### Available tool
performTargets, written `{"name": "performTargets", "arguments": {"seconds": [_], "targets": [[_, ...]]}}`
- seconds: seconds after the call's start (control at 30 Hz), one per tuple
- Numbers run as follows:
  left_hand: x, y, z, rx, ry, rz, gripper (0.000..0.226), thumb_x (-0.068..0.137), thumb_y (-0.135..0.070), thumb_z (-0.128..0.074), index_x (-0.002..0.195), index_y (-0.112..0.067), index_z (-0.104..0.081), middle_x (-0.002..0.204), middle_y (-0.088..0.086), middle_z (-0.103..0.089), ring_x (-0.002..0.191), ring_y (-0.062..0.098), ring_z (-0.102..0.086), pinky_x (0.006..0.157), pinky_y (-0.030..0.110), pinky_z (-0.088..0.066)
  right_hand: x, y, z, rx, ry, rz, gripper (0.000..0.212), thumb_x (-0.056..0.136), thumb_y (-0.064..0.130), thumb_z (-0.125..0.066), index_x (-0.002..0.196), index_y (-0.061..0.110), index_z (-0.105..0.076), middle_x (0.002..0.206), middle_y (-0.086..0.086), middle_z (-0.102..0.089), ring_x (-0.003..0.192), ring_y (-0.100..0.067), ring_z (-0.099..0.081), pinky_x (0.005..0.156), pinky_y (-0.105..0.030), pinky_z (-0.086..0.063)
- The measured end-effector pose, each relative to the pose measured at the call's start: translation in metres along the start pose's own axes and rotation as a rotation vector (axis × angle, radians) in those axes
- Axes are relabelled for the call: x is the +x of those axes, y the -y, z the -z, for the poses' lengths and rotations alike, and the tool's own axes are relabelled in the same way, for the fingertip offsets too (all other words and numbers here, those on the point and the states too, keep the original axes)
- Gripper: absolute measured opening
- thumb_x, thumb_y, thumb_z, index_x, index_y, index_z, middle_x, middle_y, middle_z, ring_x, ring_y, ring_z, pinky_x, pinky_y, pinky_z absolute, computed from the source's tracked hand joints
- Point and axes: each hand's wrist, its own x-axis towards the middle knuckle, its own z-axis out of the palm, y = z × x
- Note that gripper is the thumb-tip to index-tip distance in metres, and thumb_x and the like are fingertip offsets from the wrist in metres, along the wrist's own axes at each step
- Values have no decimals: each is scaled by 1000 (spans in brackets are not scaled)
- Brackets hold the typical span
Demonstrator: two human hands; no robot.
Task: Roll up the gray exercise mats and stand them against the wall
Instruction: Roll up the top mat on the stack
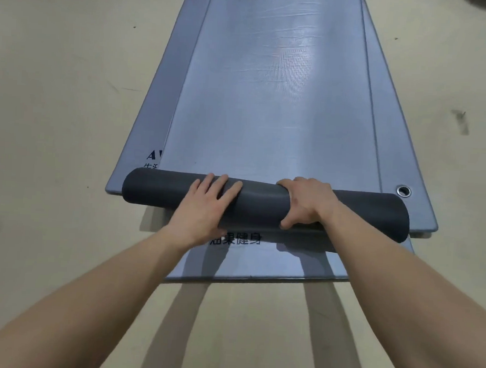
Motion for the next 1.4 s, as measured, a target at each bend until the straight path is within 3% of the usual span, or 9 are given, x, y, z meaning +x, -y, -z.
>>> {"name": "performTargets", "arguments": {"seconds": [0.1, 0.2, 0.33, 0.53, 0.63, 0.87, 0.93, 1.07, 1.4], "targets": [[19, 2, -3, -22, 66, 40, 126, 75, -59, -81, 164, -25, 1, 169, 11, -12, 156, 36, -11, 126, 55, -14, 9, 3, 17, -25, 52, -26, 108, 56, 64, -85, 149, 39, -36, 126, 4, -55, 116, -26, -55, 98, -49, -42], [49, 24, -4, -87, 88, -41, 114, 76, -64, -77, 162, -30, -10, 162, 4, -30, 149, 29, -28, 122, 49, -21, -7, 22, -12, -282, -240, -22, 115, 65, 62, -84, 156, 28, -23, 147, -9, -42, 135, -34, -42, 117, -60, -24], [92, 56, 16, -222, 247, -174, 109, 74, -67, -78, 160, -30, -22, 149, 4, -48, 133, 29, -49, 111, 43, -37, 0, 33, -39, -359, -401, -69, 119, 58, 49, -91, 154, 16, -27, 142, -15, -45, 129, -38, -45, 110, -64, -29], [85, 65, 20, -194, -101, -367, 80, 100, -50, -53, 163, -16, -15, 162, 14, -29, 145, 37, -34, 121, 44, -26, 45, 28, 43, -227, -60, -101, 114, 59, 63, -82, 153, 34, -23, 144, 1, -48, 127, -26, -51, 109, -48, -38], [93, 79, 15, -56, 0, -395, 117, 83, -76, -61, 164, -16, -1, 169, 16, -12, 153, 39, -16, 126, 47, -13, 66, 27, 71, -186, 89, -114, 117, 58, 63, -85, 153, 36, -23, 146, 1, -46, 132, -25, -45, 112, -49, -33], [168, 98, 20, -88, 190, -348, 149, 51, -81, -79, 161, -28, 6, 165, 4, -21, 146, 27, -31, 122, 41, -26, 51, 12, 26, -268, -302, -169, 133, 50, 83, -66, 158, 21, -23, 157, -11, -31, 142, -33, -32, 111, -55, -22], [186, 103, 29, -149, 285, -314, 147, 51, -79, -81, 162, -32, 3, 164, 1, -21, 145, 26, -31, 121, 40, -27, 61, -1, 8, -308, -277, -112, 151, 38, 90, -68, 161, 14, -22, 161, -18, -26, 149, -39, -24, 115, -62, -15], [191, 110, 35, -51, 148, -211, 136, 57, -85, -68, 162, -35, 2, 167, 7, -12, 151, 31, -17, 125, 48, -14, 98, -21, 20, -271, -345, -97, 141, 39, 76, -78, 157, 19, -29, 153, -12, -38, 142, -35, -32, 117, -58, -23], [181, 97, 16, -23, 23, -28, 125, 51, -91, -58, 156, -31, -24, 154, -3, -43, 136, 26, -44, 114, 46, -30, 124, -38, 51, -226, -197, -13, 134, 37, 84, -62, 153, 30, -25, 142, 3, -44, 130, -25, -44, 113, -47, -29]]}}
